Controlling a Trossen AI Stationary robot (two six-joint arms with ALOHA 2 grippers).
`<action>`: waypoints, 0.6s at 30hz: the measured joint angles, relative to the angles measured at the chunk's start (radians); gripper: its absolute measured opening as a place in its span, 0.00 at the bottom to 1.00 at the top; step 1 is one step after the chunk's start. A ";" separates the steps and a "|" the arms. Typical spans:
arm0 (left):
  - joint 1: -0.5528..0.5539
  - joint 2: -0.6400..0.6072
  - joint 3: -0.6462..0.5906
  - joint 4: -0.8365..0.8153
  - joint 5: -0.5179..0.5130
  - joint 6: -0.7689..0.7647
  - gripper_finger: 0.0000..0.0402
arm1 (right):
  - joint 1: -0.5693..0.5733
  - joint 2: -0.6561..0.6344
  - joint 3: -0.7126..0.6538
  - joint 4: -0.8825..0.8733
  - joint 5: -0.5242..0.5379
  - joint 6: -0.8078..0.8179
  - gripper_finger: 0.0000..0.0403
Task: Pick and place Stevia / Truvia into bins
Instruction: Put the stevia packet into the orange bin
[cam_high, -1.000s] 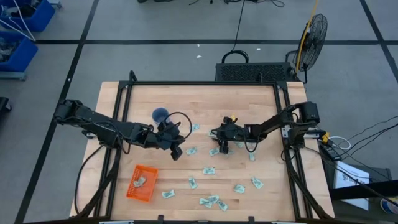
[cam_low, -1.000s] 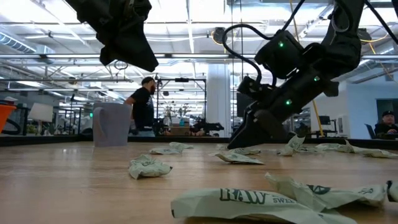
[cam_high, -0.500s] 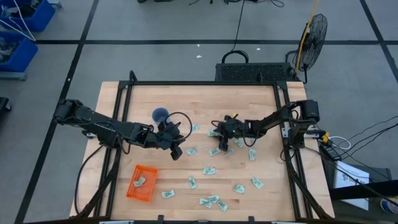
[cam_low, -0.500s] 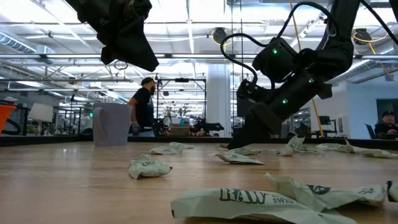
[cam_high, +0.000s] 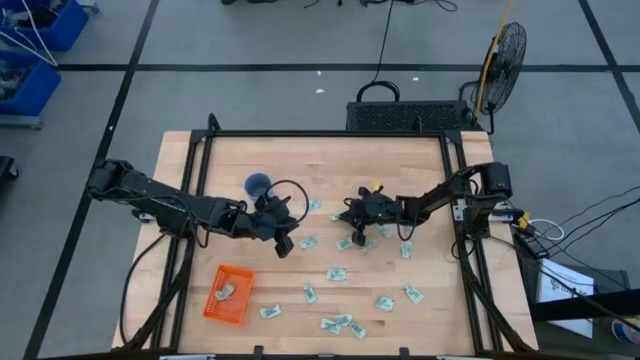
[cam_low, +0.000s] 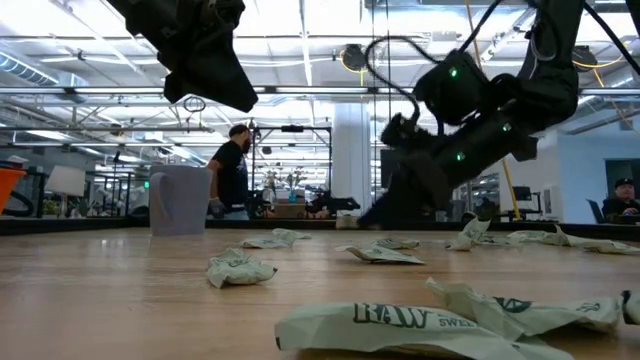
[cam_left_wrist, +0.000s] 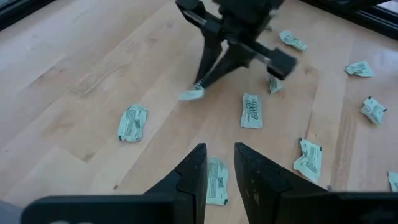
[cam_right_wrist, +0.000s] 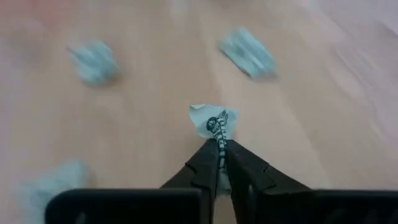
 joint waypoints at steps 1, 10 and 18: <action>0.000 0.000 0.000 0.000 0.000 0.000 0.21 | 0.008 0.000 0.000 0.033 -0.020 0.000 0.07; 0.033 -0.079 -0.002 -0.013 -0.044 0.026 0.21 | 0.135 -0.002 0.179 0.166 -0.122 0.019 0.04; 0.090 -0.200 -0.001 -0.001 -0.196 0.127 0.21 | 0.267 0.127 0.540 0.087 -0.122 -0.208 0.06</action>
